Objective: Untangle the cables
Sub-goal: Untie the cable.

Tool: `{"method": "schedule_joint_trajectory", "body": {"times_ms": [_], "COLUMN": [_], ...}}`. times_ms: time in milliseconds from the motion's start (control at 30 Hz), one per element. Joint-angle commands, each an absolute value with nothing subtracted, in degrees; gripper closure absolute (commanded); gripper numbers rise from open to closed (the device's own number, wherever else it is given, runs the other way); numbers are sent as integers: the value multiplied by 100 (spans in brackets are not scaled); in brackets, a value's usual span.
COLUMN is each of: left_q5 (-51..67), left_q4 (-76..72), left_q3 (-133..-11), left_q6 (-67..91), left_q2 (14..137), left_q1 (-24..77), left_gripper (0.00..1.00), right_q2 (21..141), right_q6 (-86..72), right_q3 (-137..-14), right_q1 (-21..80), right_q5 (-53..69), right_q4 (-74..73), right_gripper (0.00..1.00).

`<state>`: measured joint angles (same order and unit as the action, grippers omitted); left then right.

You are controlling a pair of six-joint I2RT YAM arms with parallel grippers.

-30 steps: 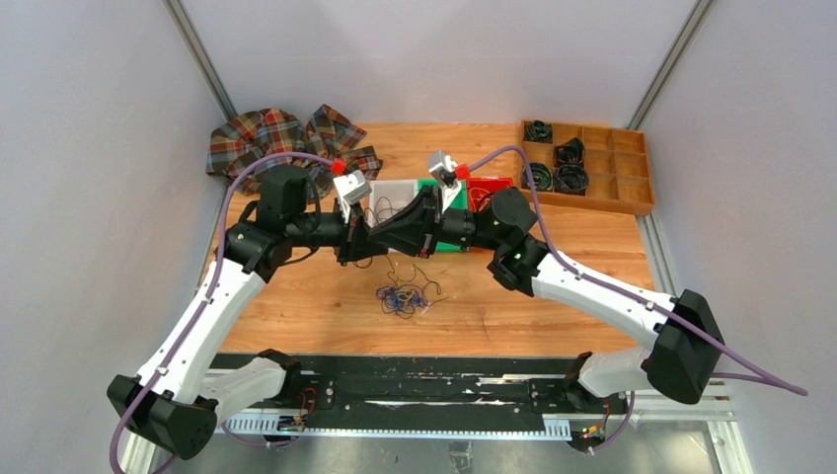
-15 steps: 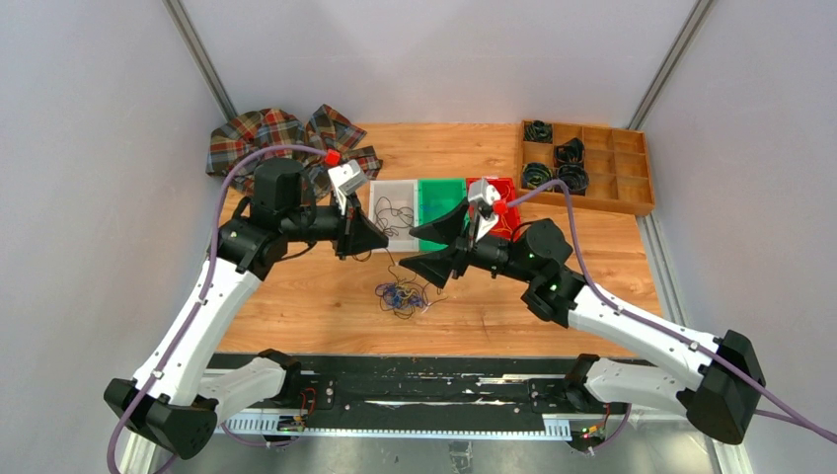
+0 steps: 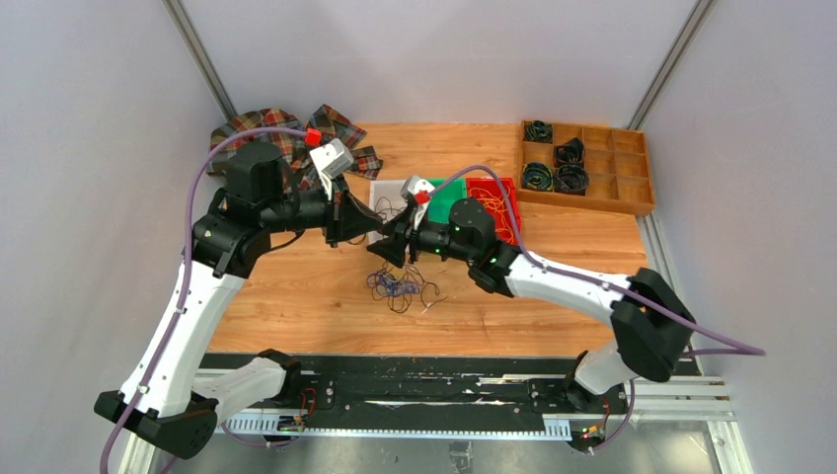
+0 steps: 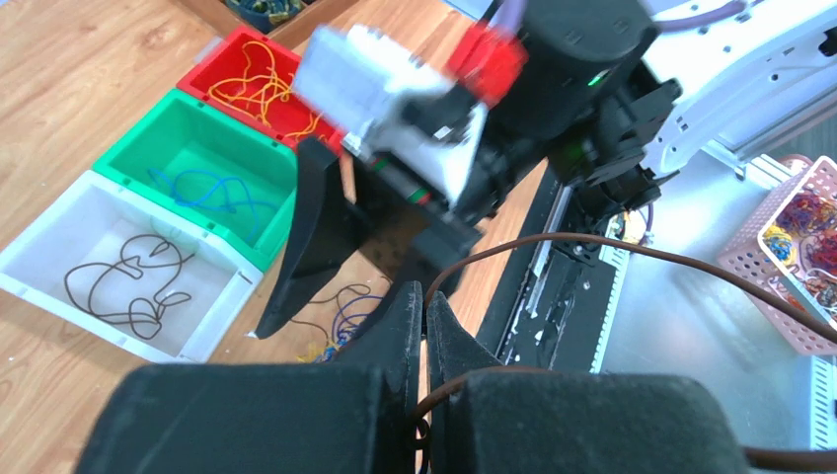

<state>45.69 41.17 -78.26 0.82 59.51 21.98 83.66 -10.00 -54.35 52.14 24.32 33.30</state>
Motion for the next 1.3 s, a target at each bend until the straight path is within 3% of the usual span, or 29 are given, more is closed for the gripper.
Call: {"method": "schedule_joint_trajectory", "body": {"times_ms": [0, 633, 1000, 1267], "left_q5": [4486, 4200, 3217, 2693], "left_q4": [4416, 4844, 4811, 3109], "left_q3": [-8218, -10540, -12636, -12687], "left_q6": [-10, 53, -177, 46], "left_q2": [5880, 6188, 6881, 6711], "left_q1": [2227, 2225, 2226, 2231], "left_gripper": [99, 100, 99, 100], "right_q2": [8912, 9594, 9311, 9168], "right_q6": [-858, -1628, -1853, -1787], "right_q3": [-5493, -3410, -2516, -2308], "right_q1": [5301, 5309, 5318, 5335], "right_q5": [2222, 1757, 1616, 1591], "right_q4": [3694, 5100, 5394, 5164], "right_gripper": [53, 61, 59, 58]}}
